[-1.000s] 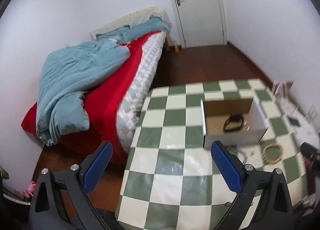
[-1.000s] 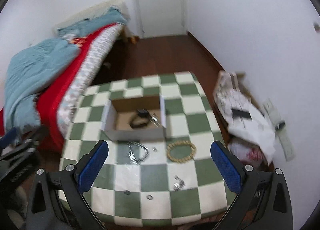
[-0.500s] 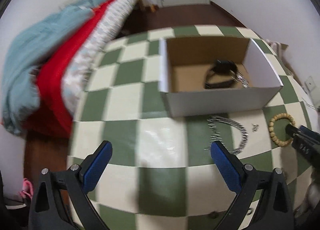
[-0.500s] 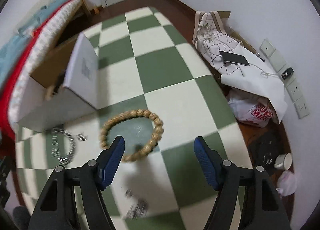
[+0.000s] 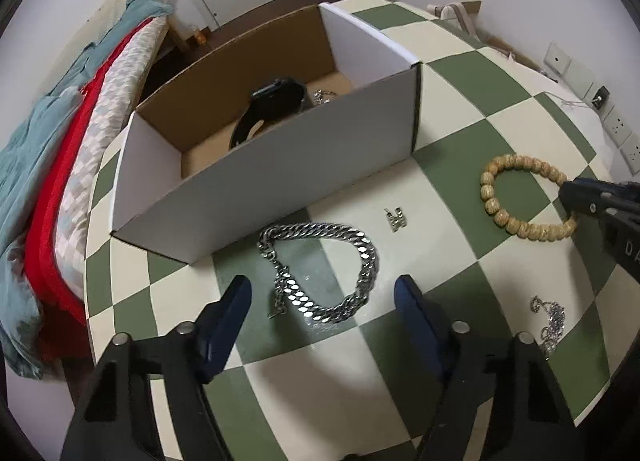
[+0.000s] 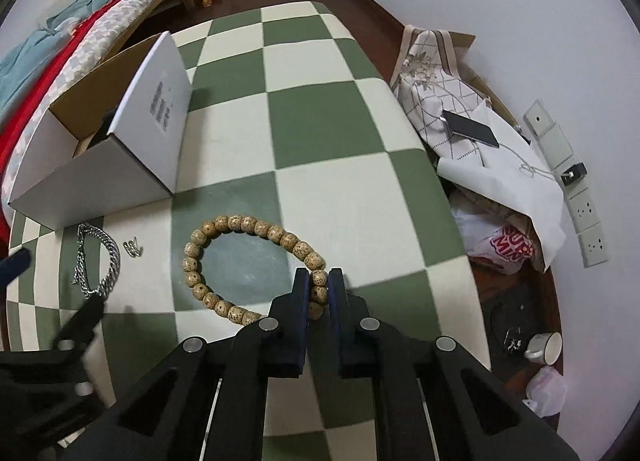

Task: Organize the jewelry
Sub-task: 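Close the right tool on the wooden bead bracelet while the left tool grasps the silver chain bracelet, then carry both bracelets into the white box and open both tools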

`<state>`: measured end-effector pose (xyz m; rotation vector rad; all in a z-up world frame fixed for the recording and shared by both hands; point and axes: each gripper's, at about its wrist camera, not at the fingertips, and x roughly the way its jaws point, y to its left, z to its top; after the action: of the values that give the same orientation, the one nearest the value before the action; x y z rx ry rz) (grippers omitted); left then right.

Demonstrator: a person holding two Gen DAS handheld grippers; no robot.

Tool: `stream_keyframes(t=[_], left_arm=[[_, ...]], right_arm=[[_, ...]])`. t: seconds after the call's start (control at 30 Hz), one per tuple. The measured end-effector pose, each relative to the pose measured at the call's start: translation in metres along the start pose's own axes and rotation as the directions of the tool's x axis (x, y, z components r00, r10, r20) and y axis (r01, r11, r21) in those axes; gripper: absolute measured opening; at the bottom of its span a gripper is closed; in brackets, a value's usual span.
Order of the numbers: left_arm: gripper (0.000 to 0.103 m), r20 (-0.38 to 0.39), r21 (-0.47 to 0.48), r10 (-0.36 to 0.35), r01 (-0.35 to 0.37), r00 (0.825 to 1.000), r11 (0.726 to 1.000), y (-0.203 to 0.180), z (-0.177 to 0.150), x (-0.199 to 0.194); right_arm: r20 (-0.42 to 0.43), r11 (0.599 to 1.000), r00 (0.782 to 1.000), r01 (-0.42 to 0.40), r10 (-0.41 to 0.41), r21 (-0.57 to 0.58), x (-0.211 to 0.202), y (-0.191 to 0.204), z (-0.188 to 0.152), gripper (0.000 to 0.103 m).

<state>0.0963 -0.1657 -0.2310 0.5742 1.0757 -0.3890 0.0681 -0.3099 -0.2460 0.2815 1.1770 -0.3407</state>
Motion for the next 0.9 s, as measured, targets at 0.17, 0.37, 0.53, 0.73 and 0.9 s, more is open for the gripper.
stream_keyframes(t=[0.17,0.37,0.53,0.73,0.9], left_arm=[[0.004,0.007,0.017,-0.041,0.041,0.999,0.999,-0.01,0.0,-0.002],[0.002,0.007,-0.001,-0.061,0.061,0.998,0.998,-0.004,-0.002,-0.009],[0.002,0.034,-0.064,-0.1,0.102,0.994,0.993,0.018,0.0,-0.029],[0.002,0.096,-0.143,-0.159,0.172,0.983,0.975,0.049,0.007,-0.071],[0.002,0.144,-0.165,-0.19,0.213,0.971,0.963,0.07,0.02,-0.103]], right_arm=[[-0.01,1.0,1.0,-0.014,0.014,0.028,0.0,-0.011,-0.005,0.01],[-0.007,0.997,0.999,-0.045,0.046,0.059,-0.005,-0.015,-0.01,0.01],[0.029,0.991,0.993,-0.113,0.111,0.076,-0.026,-0.015,-0.005,0.01],[0.097,0.983,0.98,-0.176,0.171,0.045,-0.067,-0.001,0.006,0.01],[0.148,0.976,0.965,-0.218,0.216,-0.002,-0.103,0.015,0.018,0.01]])
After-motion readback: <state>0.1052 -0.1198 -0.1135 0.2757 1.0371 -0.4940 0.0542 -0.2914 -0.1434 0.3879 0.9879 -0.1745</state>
